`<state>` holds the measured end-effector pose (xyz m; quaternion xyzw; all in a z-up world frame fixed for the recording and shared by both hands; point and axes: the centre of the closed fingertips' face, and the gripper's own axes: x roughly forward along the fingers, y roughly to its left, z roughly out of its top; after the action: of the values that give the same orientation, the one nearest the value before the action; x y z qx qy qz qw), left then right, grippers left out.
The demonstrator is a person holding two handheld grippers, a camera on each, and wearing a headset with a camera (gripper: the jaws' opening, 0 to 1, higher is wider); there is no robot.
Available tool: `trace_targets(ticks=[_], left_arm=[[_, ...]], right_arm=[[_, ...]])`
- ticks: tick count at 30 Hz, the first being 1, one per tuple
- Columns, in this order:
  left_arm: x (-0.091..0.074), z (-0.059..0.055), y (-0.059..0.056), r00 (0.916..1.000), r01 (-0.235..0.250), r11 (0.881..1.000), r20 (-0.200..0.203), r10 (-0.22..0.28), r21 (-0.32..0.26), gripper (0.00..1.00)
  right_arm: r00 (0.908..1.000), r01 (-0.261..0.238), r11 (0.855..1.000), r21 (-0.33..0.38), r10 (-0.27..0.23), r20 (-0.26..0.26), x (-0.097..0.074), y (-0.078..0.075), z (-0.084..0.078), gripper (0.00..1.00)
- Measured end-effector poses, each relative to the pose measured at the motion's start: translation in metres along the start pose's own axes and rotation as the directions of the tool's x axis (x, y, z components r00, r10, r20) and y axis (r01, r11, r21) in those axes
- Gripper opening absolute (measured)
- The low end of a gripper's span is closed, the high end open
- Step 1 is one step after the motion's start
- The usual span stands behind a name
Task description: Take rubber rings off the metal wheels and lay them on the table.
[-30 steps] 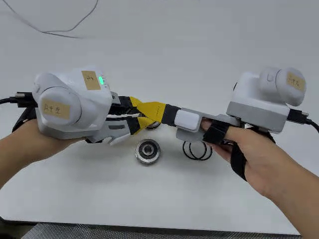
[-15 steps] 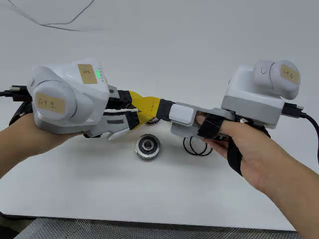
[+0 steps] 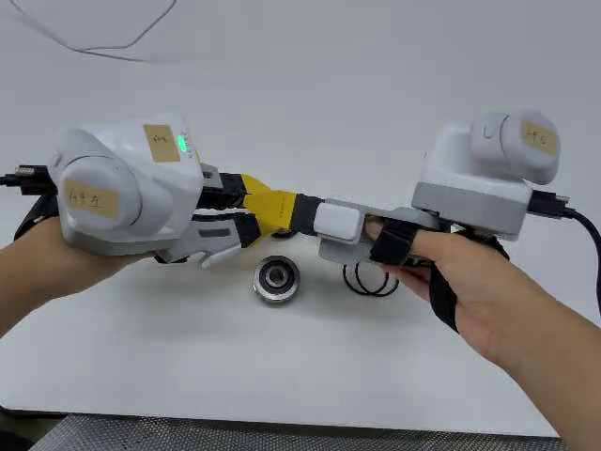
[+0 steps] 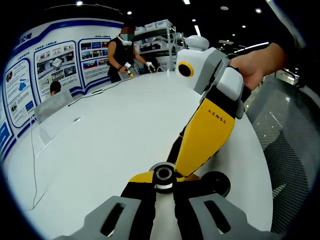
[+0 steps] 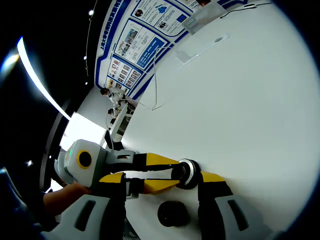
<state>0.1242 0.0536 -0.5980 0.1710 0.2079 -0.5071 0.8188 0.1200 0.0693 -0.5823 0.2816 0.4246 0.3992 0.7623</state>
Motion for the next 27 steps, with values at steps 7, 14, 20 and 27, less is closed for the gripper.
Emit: trace_targets(ticks=[7, 14, 20, 27], left_arm=[[-0.0001, -0.0001, -0.0001, 1.0000, 0.001, 1.000, 0.000, -0.001, 0.000, 0.12], [0.0001, -0.0004, 0.0002, 1.0000, -0.001, 1.000, -0.001, 0.001, -0.001, 0.12], [0.0000, -0.0005, 0.0000, 1.0000, 0.001, 1.000, 0.000, -0.001, -0.001, 0.12], [-0.0004, -0.0005, -0.0005, 1.0000, 0.001, 1.000, 0.000, -0.001, 0.000, 0.12]], right_arm=[[0.9996, -0.001, 1.000, 0.000, 0.001, -0.027, -0.0024, 0.0002, -0.0043, 0.58], [0.9994, 0.034, 0.999, -0.004, -0.034, -0.005, -0.0008, -0.0036, -0.0027, 0.58], [0.9994, 0.027, 1.000, -0.004, -0.027, -0.020, 0.0013, -0.0014, -0.0056, 0.61], [0.9995, 0.028, 1.000, -0.003, -0.028, -0.014, -0.0005, -0.0007, -0.0048, 0.58]])
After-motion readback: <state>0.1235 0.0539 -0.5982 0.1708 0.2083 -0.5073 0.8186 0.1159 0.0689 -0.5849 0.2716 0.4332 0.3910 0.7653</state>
